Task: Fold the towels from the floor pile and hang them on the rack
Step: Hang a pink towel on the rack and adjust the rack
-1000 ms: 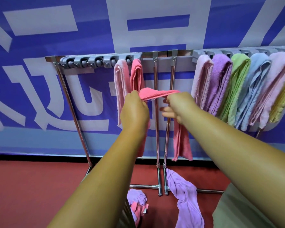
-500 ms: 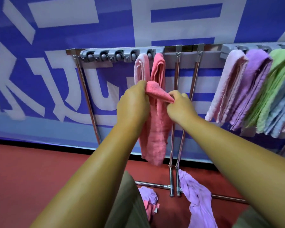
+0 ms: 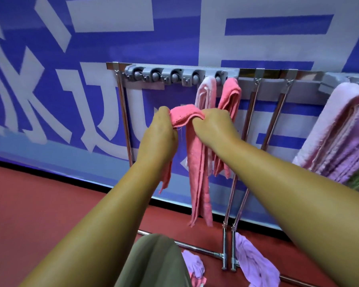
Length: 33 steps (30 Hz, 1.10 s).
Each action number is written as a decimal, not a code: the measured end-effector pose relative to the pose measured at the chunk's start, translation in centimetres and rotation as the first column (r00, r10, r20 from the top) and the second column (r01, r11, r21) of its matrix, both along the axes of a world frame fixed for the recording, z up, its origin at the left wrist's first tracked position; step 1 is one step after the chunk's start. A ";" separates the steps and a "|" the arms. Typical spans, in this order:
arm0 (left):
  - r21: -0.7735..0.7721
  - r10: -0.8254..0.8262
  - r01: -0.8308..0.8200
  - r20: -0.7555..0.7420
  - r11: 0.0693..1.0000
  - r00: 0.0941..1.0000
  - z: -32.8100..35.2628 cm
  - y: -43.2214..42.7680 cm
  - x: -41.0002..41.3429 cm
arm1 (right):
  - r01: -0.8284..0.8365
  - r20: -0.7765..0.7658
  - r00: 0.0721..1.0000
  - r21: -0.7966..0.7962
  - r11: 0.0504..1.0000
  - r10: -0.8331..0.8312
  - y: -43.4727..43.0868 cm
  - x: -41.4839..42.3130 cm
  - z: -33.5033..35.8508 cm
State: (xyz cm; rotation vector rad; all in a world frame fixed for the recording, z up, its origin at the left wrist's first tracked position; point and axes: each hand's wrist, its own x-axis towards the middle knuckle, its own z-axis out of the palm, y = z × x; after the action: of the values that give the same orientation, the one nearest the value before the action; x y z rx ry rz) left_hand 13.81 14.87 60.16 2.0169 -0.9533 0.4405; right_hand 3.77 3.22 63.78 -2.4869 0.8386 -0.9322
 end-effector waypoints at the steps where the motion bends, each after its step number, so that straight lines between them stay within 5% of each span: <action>1: 0.007 -0.003 0.003 -0.006 1.000 1.000 -0.1 -0.3 0.3 | 0.004 0.000 1.000 -0.006 1.000 -0.004 0.0 0.4 0.4; 18: 0.121 0.146 -0.177 0.231 0.977 0.962 6.6 -6.3 8.3 | 0.069 -0.243 0.962 -0.230 0.971 -0.126 -2.0 6.4 7.3; 33: 0.247 0.113 -0.215 0.369 0.945 0.922 12.6 -12.6 13.3 | 0.224 -0.155 0.954 -0.197 0.954 -0.256 -5.9 11.2 10.1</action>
State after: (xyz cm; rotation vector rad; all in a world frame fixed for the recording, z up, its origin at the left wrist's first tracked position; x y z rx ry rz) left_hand 27.07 2.26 72.73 2.3402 -1.1143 0.8195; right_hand 14.97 -2.71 73.88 -2.6964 1.1891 -0.9051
